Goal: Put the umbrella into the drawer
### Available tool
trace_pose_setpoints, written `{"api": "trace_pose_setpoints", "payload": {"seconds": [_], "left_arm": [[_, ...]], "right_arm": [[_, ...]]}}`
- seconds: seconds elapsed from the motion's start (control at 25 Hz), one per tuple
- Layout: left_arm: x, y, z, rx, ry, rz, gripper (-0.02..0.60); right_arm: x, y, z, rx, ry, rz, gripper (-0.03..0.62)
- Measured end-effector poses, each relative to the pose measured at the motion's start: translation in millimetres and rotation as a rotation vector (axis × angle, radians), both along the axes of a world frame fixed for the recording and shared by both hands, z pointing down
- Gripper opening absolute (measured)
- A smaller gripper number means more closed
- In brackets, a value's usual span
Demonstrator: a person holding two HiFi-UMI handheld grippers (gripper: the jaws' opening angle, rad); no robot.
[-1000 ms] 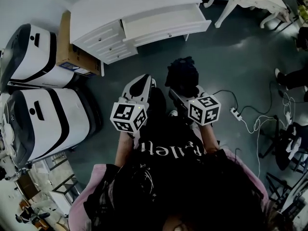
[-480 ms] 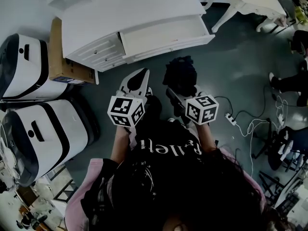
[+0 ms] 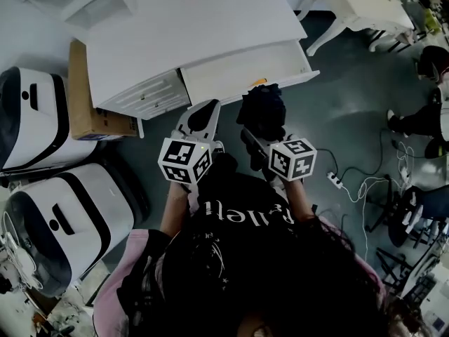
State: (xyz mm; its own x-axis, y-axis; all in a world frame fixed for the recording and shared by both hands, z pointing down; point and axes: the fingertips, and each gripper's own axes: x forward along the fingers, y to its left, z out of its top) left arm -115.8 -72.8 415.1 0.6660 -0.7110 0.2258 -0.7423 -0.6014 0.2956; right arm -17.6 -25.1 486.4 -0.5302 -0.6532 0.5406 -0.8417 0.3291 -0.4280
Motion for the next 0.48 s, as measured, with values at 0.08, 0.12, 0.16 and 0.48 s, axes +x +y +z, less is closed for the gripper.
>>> {"api": "trace_pose_setpoints", "payload": {"seconds": [0.08, 0.12, 0.16, 0.48], "left_arm": [[-4.0, -14.0, -1.8, 0.007, 0.003, 0.014, 0.017], [-5.7, -20.2, -2.2, 0.010, 0.004, 0.022, 0.017], [-7.4, -25.9, -1.9, 0.010, 0.004, 0.029, 0.017], [-7.1, -54.6, 6.1, -0.016, -0.001, 0.073, 0.017]], "right_arm": [[-3.0, -12.2, -0.2, 0.001, 0.002, 0.021, 0.281], [-3.6, -17.7, -0.2, 0.001, 0.002, 0.034, 0.281], [-4.0, -22.8, 0.0, 0.001, 0.002, 0.049, 0.281], [3.1, -43.4, 4.8, -0.011, -0.008, 0.129, 0.281]]}}
